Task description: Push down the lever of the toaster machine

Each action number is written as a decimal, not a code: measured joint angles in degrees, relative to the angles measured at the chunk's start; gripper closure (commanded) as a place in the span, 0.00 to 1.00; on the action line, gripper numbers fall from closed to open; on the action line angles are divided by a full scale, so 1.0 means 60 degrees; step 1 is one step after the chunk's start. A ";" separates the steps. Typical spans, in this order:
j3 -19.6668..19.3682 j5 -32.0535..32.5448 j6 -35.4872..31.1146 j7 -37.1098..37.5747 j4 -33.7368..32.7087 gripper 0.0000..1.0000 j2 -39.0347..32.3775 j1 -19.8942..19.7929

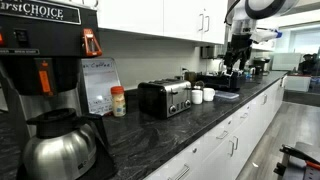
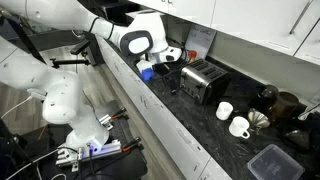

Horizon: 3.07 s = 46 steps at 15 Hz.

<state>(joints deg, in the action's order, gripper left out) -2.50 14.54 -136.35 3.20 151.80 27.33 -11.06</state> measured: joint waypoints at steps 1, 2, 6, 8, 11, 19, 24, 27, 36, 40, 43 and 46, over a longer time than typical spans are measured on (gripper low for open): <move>0.0000 0.0000 0.0000 0.0000 0.0000 0.00 0.0000 0.0000; 0.0000 0.0000 0.0000 0.0000 0.0000 0.00 0.0000 0.0000; 0.0000 0.0000 0.0000 0.0000 0.0000 0.00 0.0000 0.0000; 0.0000 0.0000 0.0000 0.0000 0.0000 0.00 0.0000 0.0000; 0.0000 -0.0012 0.0000 0.0000 0.0000 0.00 0.0000 0.0022; 0.0015 -0.1389 -0.0725 -0.0144 -0.0276 0.00 -0.0250 0.1248; -0.0021 -0.2469 -0.1893 -0.0768 -0.0715 0.00 -0.1309 0.1897; -0.0096 -0.3076 -0.2304 -0.1442 -0.1256 0.00 -0.2302 0.2151; -0.0102 -0.5100 -0.2159 -0.3690 -0.3389 0.00 -0.4876 0.2355; 0.0095 -0.5175 -0.1941 -0.3878 -0.4101 0.26 -0.5613 0.2257; 0.0277 -0.5175 -0.1893 -0.3902 -0.4479 0.49 -0.6062 0.2167; 0.0477 -0.5175 -0.1868 -0.3913 -0.4745 0.69 -0.6393 0.2070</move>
<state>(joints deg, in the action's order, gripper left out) 0.37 -16.51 -147.55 -20.28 123.32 -11.03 1.36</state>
